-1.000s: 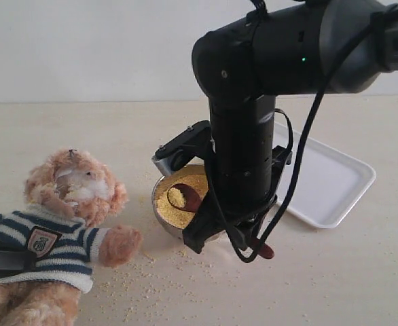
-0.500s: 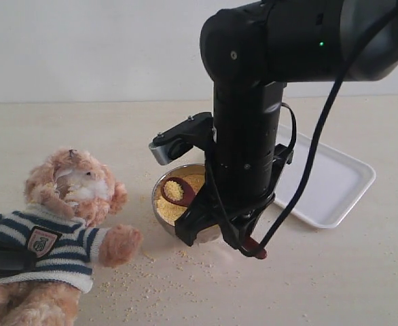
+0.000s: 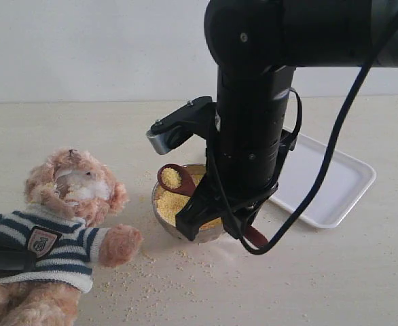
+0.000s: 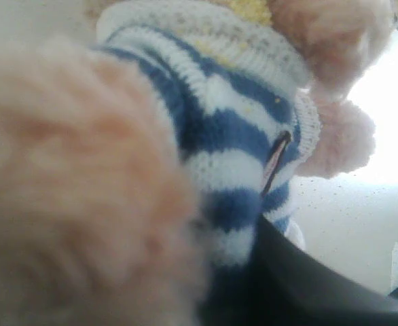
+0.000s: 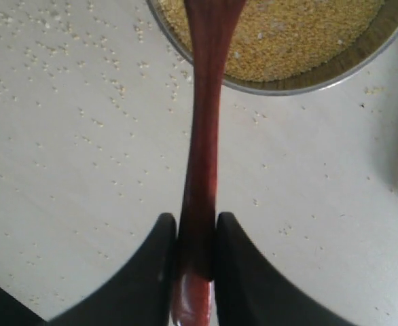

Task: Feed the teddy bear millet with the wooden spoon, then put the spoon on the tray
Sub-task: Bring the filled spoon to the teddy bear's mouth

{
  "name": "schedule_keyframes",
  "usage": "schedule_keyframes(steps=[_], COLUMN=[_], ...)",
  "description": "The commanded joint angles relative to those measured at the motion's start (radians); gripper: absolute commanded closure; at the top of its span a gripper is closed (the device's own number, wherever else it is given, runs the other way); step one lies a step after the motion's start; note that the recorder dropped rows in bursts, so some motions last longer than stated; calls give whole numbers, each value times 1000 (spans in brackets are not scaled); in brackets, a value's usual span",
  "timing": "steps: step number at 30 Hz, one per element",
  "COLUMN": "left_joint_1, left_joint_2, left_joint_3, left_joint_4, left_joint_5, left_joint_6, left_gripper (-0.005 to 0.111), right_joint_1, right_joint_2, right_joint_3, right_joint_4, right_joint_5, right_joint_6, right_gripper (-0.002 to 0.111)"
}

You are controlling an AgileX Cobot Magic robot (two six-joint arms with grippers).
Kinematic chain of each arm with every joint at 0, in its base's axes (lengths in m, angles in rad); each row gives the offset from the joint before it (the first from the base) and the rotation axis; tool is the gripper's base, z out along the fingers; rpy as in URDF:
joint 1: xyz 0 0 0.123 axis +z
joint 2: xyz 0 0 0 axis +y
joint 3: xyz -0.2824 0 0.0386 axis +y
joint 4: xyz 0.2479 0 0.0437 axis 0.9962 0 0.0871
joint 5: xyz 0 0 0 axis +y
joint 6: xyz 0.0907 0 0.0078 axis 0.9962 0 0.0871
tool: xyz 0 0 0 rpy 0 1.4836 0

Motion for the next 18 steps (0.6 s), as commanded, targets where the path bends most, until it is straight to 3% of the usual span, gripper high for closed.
schedule_keyframes(steps=[1, 9, 18], left_joint_1=[2, 2, 2], left_joint_2=[-9, -9, -9], left_joint_3=[4, 4, 4], left_joint_4=[-14, -14, -14], left_joint_5=[8, 8, 8], left_joint_6=[2, 2, 2], left_gripper=[102, 102, 102], right_joint_1=[42, 102, 146], right_joint_2=[-14, -14, -12], right_joint_3=[-3, -8, -147], right_joint_4=[11, 15, 38], right_joint_5=[2, 2, 2], right_joint_6=[-13, -13, -10], right_gripper=[108, 108, 108])
